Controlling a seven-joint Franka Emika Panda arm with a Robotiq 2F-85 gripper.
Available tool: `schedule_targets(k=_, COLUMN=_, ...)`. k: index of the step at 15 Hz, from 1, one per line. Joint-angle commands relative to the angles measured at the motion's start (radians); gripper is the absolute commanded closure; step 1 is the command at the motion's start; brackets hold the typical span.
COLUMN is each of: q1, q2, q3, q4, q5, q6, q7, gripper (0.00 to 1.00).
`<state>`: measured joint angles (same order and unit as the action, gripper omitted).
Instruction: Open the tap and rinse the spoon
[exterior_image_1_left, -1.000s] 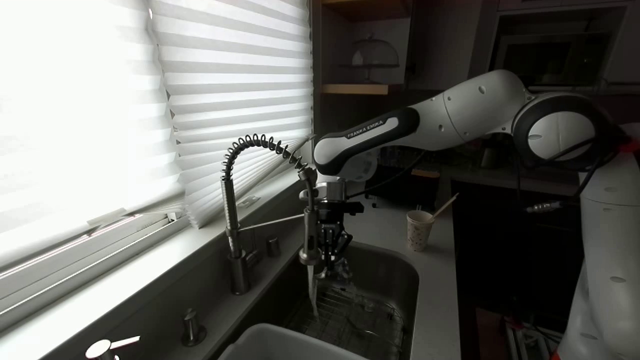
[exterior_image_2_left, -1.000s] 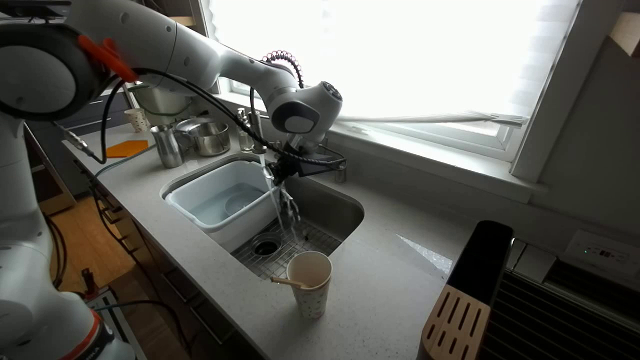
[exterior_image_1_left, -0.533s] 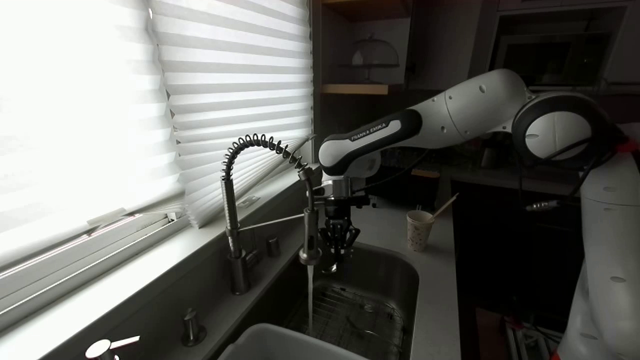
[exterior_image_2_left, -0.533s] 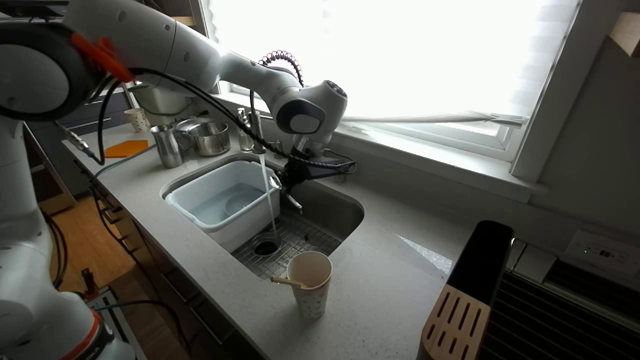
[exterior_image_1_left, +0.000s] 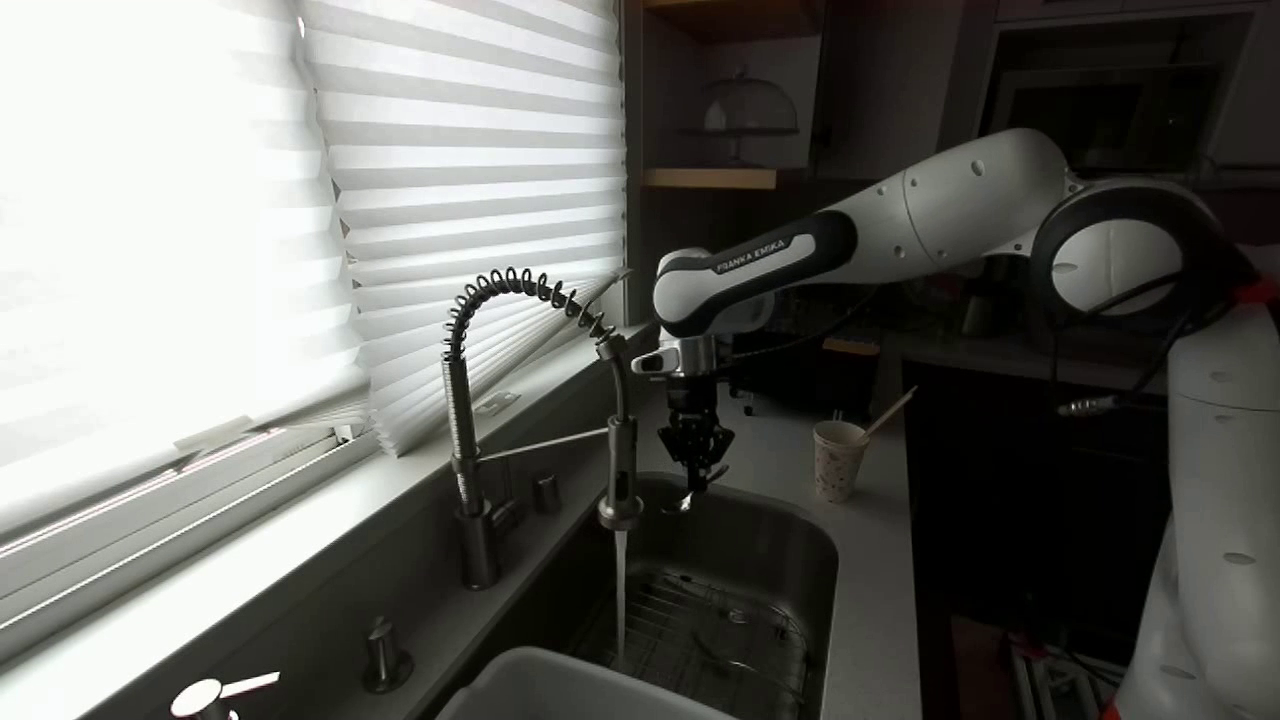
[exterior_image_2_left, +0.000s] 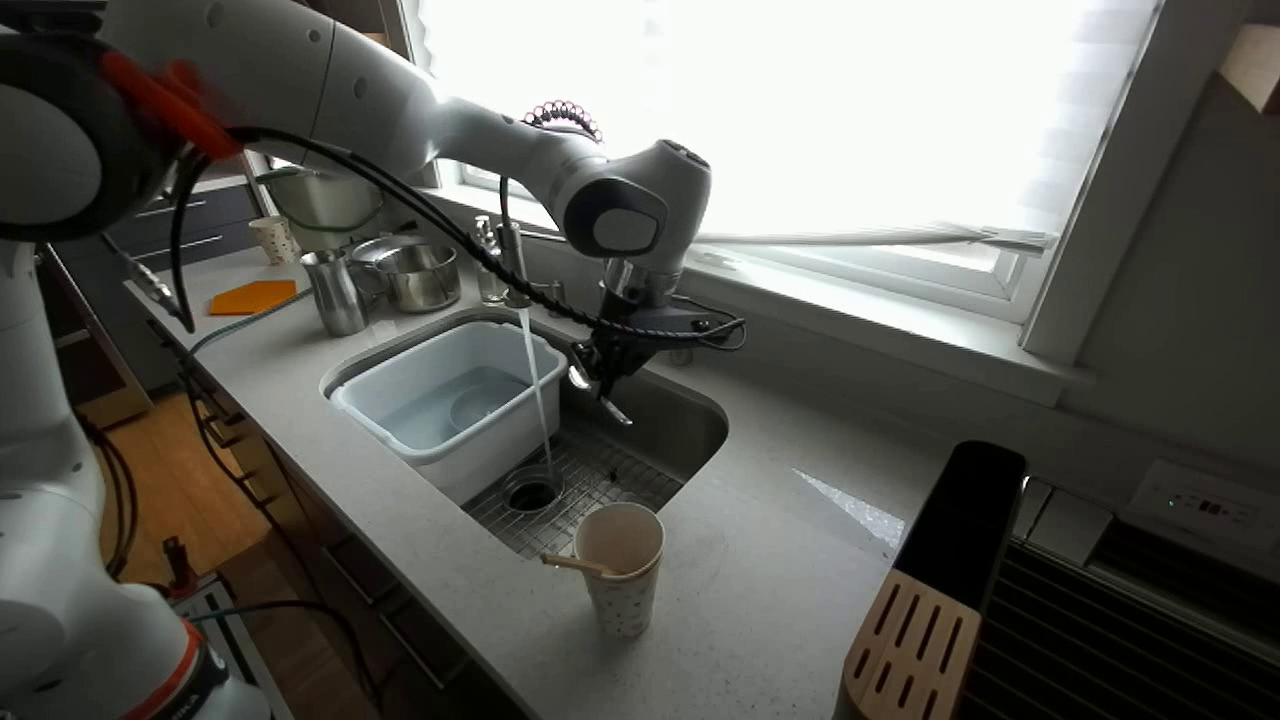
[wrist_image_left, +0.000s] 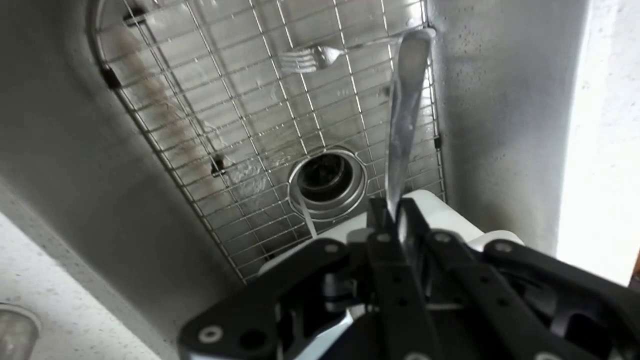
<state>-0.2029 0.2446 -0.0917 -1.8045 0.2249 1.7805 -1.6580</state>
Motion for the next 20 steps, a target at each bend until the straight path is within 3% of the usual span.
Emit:
schedule_targets(k=1, q1=-0.024, q2=-0.003, q3=-0.041, q4=0.025, q5=-0.034, q6=0.060, q7=0.108, gripper=0.98)
schedule_targets(k=9, q1=-0.122, q2=0.065, q3=-0.107, q4=0.059, q5=0.032, q6=0.328, q7=0.307, gripper=0.98)
schedule_targets(k=16, q1=-0.174, q2=0.182, q3=-0.083, q4=0.067, q5=0.133, q6=0.561, q7=0.562, gripper=0.98)
schedule_targets(k=20, q1=-0.190, q2=0.226, q3=-0.052, q4=0.072, q5=0.153, q6=0.607, q7=0.696, gripper=0.98)
